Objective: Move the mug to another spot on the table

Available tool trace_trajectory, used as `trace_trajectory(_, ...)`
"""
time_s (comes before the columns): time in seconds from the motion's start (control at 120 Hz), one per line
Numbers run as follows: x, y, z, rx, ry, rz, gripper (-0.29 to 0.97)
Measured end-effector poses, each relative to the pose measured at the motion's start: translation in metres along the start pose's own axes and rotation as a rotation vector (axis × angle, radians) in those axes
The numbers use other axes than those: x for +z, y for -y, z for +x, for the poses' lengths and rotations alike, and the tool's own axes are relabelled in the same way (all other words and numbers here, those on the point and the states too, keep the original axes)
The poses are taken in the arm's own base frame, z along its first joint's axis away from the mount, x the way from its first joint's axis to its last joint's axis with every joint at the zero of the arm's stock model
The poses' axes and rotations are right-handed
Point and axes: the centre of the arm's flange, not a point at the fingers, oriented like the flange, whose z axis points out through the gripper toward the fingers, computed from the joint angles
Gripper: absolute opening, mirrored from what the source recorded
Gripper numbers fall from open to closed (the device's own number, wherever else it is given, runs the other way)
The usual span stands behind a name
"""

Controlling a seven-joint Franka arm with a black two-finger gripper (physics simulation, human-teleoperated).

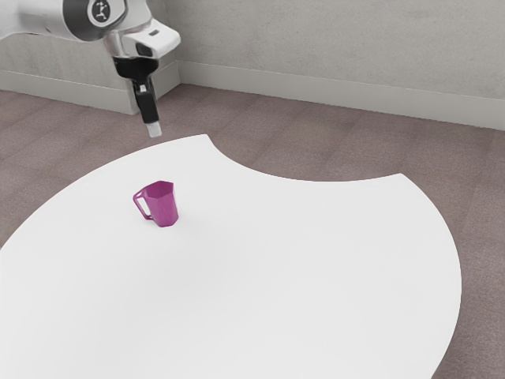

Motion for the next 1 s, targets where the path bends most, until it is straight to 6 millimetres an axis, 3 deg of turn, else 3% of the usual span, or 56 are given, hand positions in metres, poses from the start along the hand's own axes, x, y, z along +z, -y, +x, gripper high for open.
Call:
trace_trajectory(0.333, 0.015, 0.006, -0.003, 0.094, 0.021, -0.020, 0.68)
trace_trajectory(0.5, 0.000, -0.010, -0.052, 0.094, 0.035, -0.007, 0.68)
trace_trajectory(0.708, 0.029, 0.039, -0.124, 0.067, 0.055, -0.025, 0.68)
trace_trajectory(0.867, 0.049, 0.054, -0.127, 0.142, 0.056, -0.034, 0.68)
trace_trajectory(1.0, 0.088, 0.072, -0.119, 0.189, 0.062, -0.087, 0.68)
